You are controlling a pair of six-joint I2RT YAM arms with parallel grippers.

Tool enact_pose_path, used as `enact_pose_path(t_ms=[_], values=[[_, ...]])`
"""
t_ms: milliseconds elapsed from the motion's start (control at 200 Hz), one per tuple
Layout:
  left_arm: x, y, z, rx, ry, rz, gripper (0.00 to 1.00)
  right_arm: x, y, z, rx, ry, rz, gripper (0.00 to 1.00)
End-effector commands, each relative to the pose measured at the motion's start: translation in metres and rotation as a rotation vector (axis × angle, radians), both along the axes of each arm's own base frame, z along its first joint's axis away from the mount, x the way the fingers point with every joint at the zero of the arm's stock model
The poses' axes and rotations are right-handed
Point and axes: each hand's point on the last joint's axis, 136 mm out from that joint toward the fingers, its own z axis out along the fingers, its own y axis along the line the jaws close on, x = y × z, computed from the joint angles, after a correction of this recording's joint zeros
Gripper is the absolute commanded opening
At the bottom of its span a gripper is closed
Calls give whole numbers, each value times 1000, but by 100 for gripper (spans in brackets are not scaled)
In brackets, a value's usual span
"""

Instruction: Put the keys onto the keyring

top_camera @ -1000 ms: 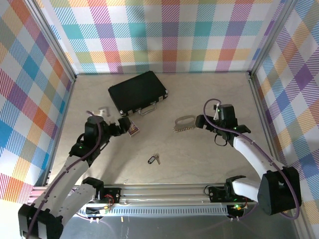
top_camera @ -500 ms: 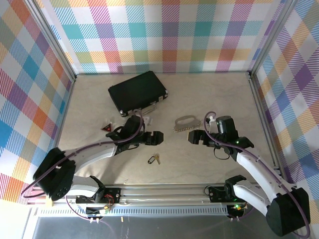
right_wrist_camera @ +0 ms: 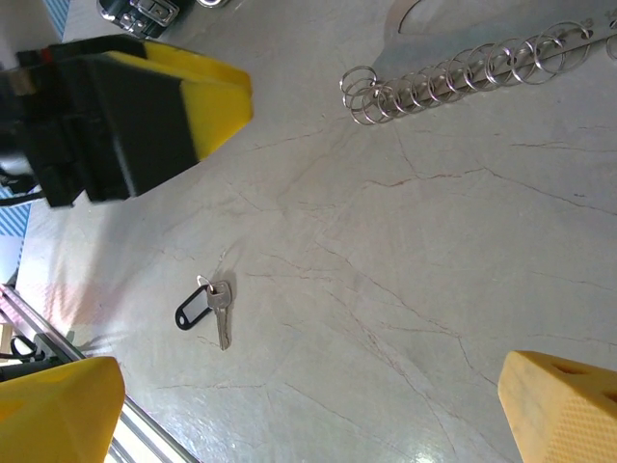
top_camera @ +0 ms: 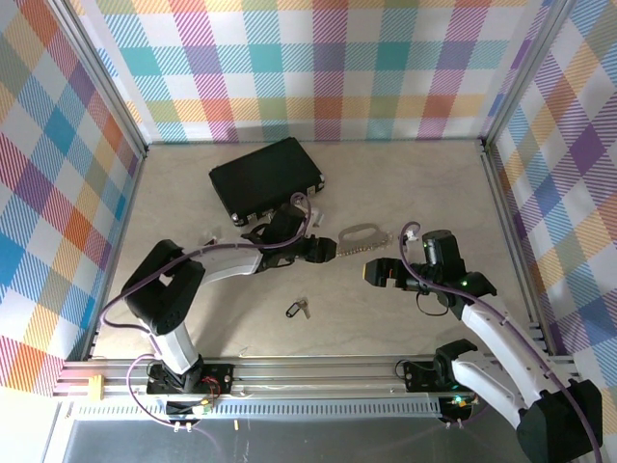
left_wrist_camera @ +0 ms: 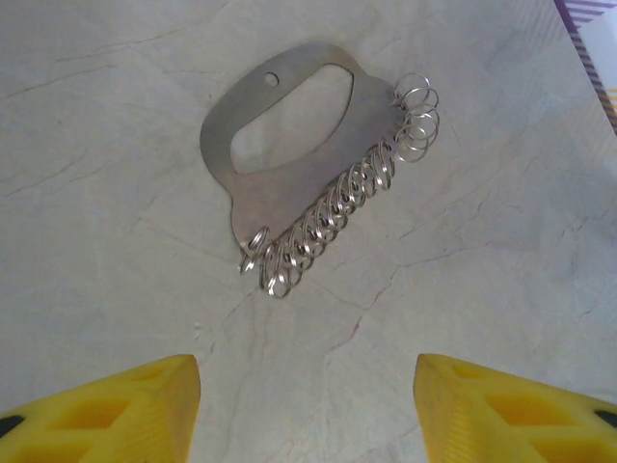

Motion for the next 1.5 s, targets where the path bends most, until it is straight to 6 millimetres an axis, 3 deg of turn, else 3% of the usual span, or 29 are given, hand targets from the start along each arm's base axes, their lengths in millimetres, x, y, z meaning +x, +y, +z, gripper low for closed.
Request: enact_pose_path(t_ms=[0,185,430,920,1495], values=[[12,-13,11,-39,-52,-66,53,-4,5,12,4,-29,51,99],[22,-15,-5,-22,-33,-88,41,-4,9,15,24,-24,68,99],[21,-22,-15,-14,-32,-160,35,-1,8,22,30,-63,62,99],[25,-25,-39,45,-21,-216,31,3,12,22,40,-49,70,99],[30,-26,-49,63,-26,-236,27,6,11,22,27,-50,64,99]])
